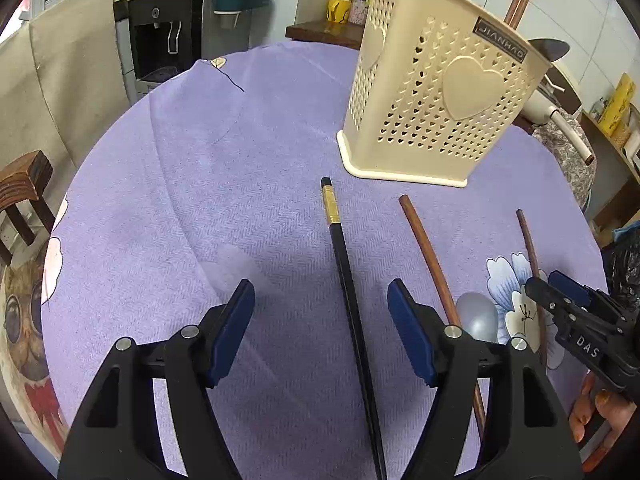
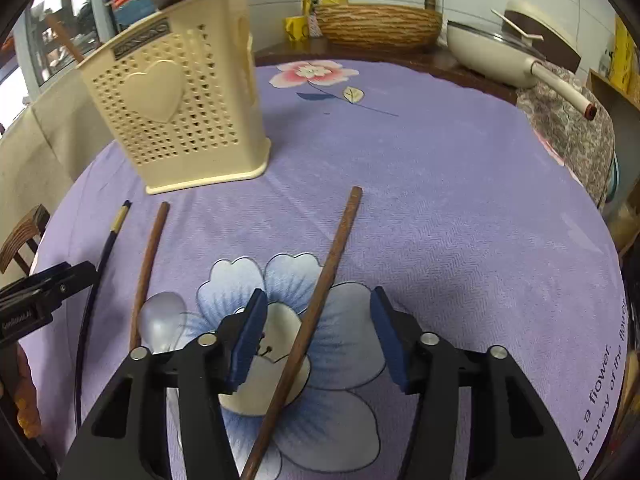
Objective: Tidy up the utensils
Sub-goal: 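Move the left tool to the black gold-tipped chopstick while the right tool approaches a brown chopstick, then close the left tool on the black chopstick while the right tool grasps the brown chopstick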
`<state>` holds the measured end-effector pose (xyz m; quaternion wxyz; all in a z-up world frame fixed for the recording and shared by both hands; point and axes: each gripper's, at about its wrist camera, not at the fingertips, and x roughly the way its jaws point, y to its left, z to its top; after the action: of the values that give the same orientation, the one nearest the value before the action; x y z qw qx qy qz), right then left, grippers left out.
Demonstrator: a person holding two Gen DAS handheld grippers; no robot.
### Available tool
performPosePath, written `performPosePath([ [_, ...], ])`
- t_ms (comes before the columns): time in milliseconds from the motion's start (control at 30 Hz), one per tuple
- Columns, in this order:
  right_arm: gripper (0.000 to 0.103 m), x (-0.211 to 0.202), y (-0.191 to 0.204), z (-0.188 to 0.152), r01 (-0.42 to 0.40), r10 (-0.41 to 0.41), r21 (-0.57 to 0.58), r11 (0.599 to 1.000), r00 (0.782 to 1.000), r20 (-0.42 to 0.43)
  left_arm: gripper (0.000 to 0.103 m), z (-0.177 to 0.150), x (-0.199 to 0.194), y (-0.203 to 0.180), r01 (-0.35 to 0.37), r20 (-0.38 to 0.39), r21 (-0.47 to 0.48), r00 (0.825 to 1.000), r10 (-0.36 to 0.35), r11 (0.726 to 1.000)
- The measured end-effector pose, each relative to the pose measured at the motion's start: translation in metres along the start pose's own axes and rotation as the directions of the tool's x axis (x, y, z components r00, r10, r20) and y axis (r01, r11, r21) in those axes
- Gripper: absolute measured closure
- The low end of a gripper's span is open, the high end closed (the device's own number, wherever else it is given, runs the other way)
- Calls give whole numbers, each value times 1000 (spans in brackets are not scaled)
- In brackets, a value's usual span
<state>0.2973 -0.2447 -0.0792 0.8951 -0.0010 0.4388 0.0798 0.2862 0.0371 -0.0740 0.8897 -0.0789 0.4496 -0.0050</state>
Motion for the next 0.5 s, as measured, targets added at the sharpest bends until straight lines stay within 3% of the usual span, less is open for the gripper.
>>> performPosePath([
  [233,61,11,-8,16,22,-21,34,999,999,-27,35,16,16,-11,-31,-3,22,1000,31,999],
  [400,67,20,-11,28,43,-42,70,997,999,-17,60,26,25,-20,-52,14,50,999,51,997],
  [500,71,24,-10,33,63,-62,78,995,998,-12,67,30,28,-19,-59,16,28,998,59,998],
])
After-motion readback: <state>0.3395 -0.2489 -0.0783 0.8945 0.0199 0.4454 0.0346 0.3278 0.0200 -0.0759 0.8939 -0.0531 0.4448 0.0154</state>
